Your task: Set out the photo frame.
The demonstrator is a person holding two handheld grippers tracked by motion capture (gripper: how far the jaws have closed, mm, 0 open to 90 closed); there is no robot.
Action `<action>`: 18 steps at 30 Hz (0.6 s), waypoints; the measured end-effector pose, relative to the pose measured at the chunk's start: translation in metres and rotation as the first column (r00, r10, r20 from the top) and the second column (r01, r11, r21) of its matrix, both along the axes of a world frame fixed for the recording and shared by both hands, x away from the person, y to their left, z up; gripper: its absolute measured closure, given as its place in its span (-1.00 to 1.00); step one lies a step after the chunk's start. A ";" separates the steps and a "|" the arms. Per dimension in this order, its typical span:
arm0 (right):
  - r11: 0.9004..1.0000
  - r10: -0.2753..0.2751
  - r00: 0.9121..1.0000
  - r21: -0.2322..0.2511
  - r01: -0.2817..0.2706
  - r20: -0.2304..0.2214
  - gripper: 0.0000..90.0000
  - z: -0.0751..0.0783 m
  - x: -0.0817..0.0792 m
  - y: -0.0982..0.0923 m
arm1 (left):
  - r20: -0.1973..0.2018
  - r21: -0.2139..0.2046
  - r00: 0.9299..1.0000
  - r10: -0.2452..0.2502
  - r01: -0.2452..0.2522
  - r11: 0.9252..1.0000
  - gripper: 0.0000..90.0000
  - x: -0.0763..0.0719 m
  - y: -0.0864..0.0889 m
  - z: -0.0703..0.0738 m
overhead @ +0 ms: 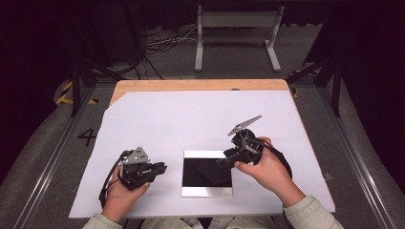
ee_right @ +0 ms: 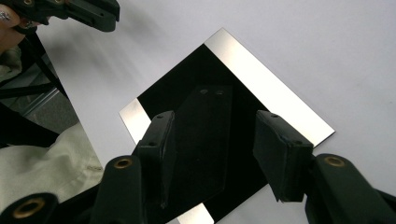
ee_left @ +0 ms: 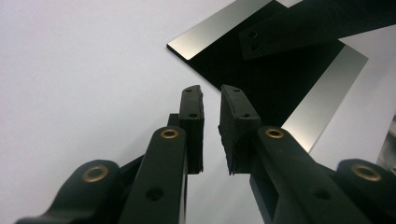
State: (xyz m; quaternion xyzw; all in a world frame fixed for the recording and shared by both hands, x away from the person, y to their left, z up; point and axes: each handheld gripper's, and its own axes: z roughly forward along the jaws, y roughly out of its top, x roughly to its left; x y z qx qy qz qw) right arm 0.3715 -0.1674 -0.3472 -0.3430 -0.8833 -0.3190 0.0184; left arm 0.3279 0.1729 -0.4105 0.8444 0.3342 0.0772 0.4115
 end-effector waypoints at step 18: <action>0.999 -0.042 0.984 0.011 0.044 -0.174 0.11 -0.025 0.012 0.011 | 0.010 0.017 1.000 -0.007 0.007 1.000 0.77 -0.001 -0.002 -0.001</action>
